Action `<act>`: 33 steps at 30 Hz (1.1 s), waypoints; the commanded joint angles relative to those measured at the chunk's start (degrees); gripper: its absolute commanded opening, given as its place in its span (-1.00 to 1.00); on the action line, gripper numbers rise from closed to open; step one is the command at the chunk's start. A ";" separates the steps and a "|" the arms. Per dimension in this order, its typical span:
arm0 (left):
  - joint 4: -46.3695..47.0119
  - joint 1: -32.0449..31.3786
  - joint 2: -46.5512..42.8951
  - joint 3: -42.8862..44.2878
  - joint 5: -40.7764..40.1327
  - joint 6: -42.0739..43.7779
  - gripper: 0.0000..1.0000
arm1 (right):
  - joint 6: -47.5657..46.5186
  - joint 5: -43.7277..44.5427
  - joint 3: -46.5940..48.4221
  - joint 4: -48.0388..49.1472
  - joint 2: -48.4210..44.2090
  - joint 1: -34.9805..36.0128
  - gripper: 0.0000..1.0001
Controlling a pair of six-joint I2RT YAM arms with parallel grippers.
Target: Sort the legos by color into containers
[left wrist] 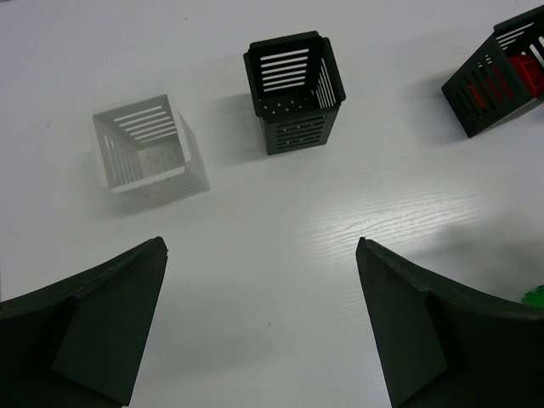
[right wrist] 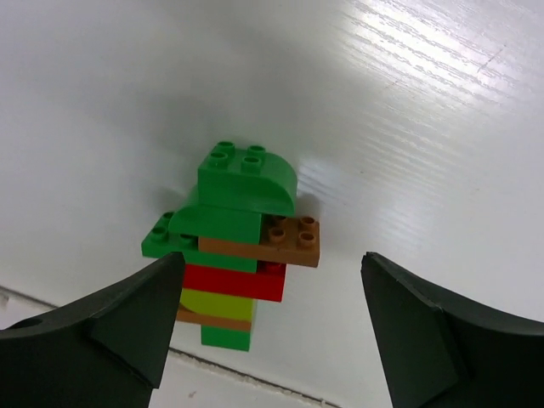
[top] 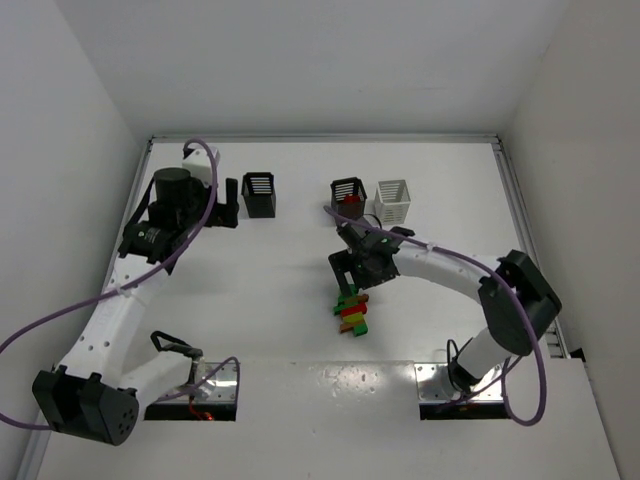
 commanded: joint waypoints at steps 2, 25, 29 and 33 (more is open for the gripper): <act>2.80 -0.51 -2.07 -1.45 -0.88 0.31 0.99 | 3.21 3.70 4.07 0.56 3.68 1.66 0.73; 3.86 0.02 -5.85 -5.32 -1.40 1.90 0.99 | 2.26 1.15 8.75 -0.59 10.13 5.09 0.81; 5.01 0.02 -6.38 -5.84 -1.40 1.90 0.99 | -2.22 1.94 3.92 2.31 5.03 6.24 0.81; 5.01 0.02 -6.99 -5.84 -0.79 1.90 0.99 | -14.59 2.03 1.45 6.79 -0.68 4.66 0.81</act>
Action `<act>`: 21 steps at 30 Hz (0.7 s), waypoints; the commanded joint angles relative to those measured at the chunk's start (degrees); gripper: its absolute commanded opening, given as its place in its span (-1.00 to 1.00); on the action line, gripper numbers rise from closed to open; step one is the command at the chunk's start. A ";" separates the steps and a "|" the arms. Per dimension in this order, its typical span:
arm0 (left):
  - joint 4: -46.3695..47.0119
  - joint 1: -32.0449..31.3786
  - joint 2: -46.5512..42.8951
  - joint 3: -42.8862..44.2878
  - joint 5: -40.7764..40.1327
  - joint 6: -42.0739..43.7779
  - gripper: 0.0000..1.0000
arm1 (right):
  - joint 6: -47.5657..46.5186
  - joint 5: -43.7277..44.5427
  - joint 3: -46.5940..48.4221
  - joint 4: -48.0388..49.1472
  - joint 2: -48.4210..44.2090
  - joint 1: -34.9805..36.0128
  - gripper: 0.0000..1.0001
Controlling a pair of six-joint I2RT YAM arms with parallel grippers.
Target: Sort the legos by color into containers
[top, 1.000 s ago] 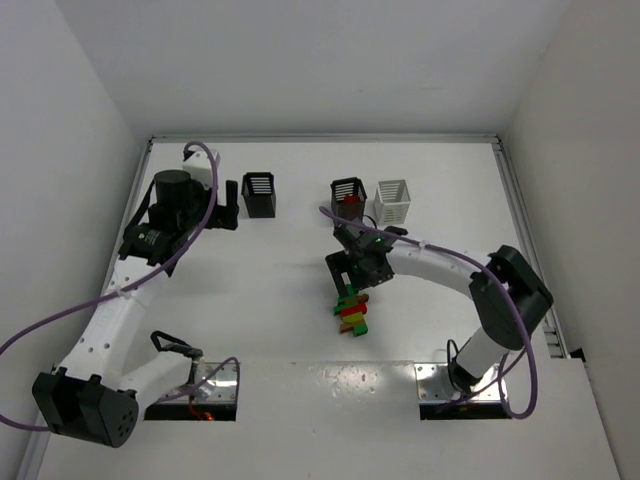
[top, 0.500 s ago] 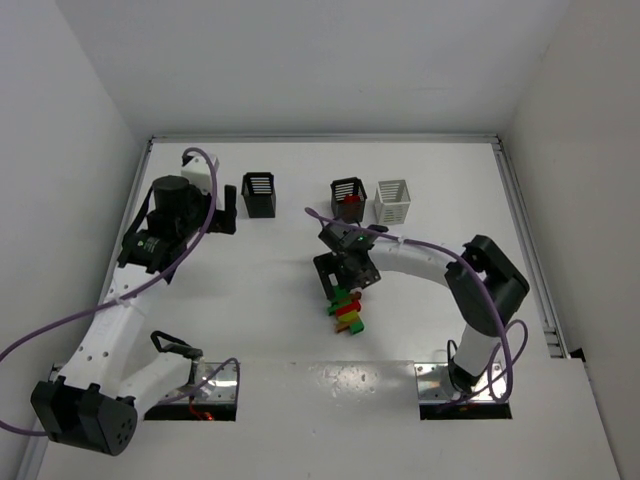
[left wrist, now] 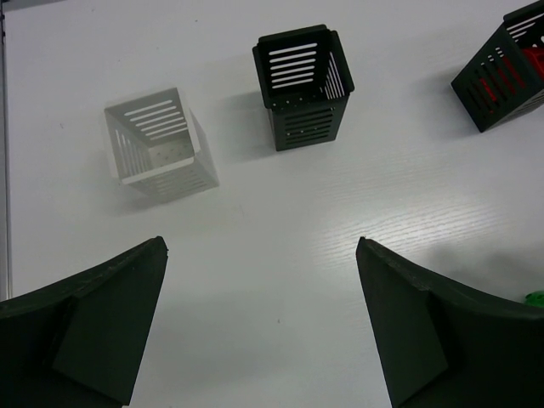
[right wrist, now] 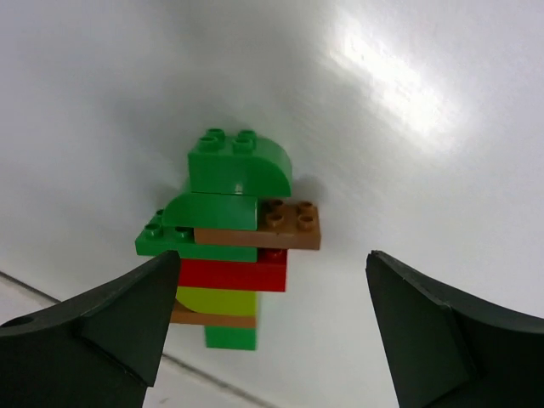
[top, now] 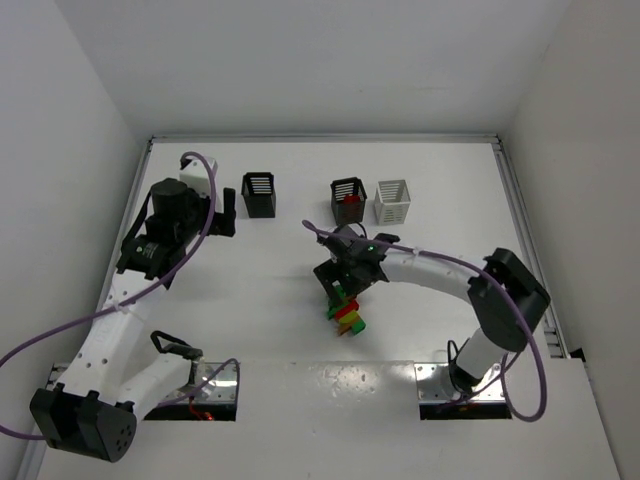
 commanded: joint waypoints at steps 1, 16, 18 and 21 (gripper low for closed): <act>2.36 0.00 -1.70 -0.05 0.72 1.04 0.99 | -16.82 -1.02 -2.59 7.12 -9.88 -1.35 0.81; 2.36 0.00 -1.70 -0.05 3.18 1.05 0.99 | -81.20 -32.33 -12.97 -7.98 -26.53 -5.40 -0.31; 2.36 0.00 -1.70 -0.05 3.18 1.05 0.99 | -86.22 -31.80 -12.98 -9.03 -24.26 -5.93 -0.36; 2.36 0.00 -1.70 -0.05 3.18 1.05 0.99 | -90.62 -31.80 -10.79 -9.82 -18.55 -7.25 -0.36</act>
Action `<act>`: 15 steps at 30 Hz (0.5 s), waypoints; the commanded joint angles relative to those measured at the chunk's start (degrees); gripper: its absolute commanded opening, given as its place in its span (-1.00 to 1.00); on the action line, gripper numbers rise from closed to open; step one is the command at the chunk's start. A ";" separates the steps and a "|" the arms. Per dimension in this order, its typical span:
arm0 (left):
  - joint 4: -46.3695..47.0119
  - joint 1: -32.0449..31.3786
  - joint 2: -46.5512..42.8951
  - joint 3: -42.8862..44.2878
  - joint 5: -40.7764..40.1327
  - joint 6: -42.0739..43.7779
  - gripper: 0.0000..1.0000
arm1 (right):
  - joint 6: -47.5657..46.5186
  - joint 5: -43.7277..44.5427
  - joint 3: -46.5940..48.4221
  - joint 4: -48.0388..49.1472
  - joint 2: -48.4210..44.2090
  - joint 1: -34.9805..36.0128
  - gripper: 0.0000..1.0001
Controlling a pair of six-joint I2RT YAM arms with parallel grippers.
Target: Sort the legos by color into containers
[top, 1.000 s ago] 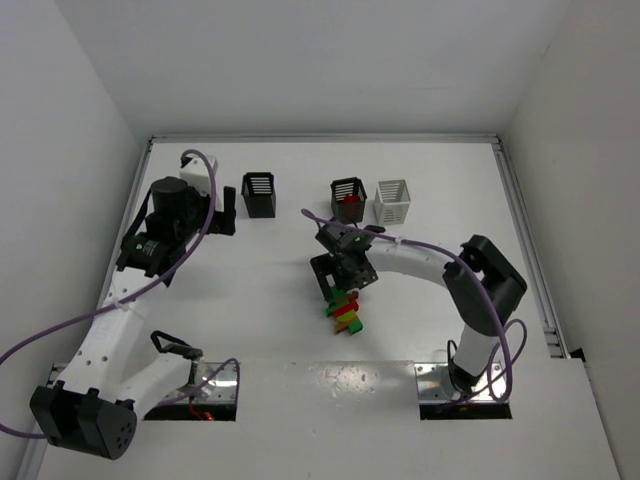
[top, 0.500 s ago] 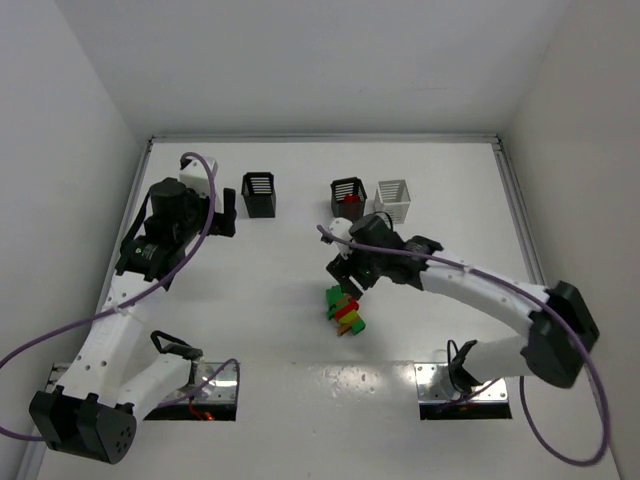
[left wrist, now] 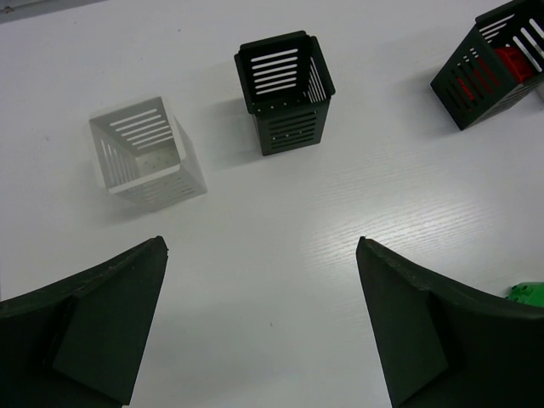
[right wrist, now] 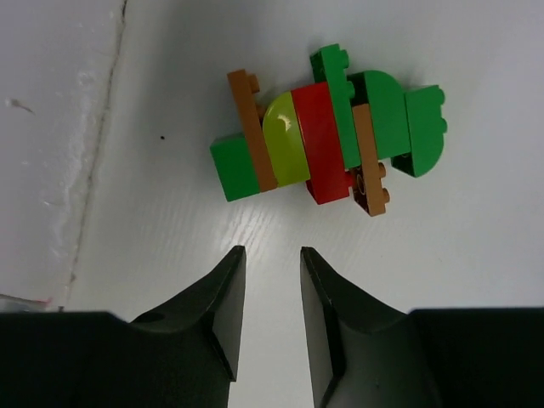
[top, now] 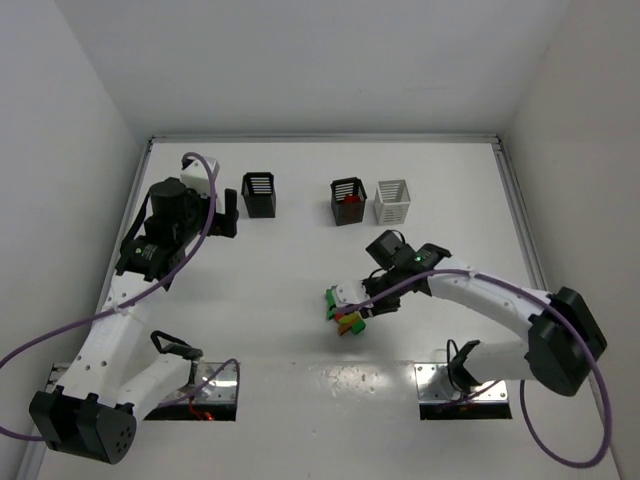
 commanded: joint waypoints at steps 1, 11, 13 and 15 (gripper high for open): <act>1.97 0.00 -1.11 0.06 0.54 0.59 0.99 | -13.49 -3.98 2.42 -0.51 5.24 -1.76 -0.36; 1.97 0.00 -1.11 -0.47 0.01 1.64 0.99 | -19.13 -3.98 7.68 3.45 17.90 -5.80 -0.31; 1.97 0.00 -1.11 -1.00 0.01 1.64 0.99 | -19.13 -4.51 8.74 3.45 19.31 -6.33 -0.26; 1.97 0.00 -1.11 -1.00 0.01 1.64 0.99 | -19.13 -3.11 9.45 2.74 20.54 -6.94 -0.17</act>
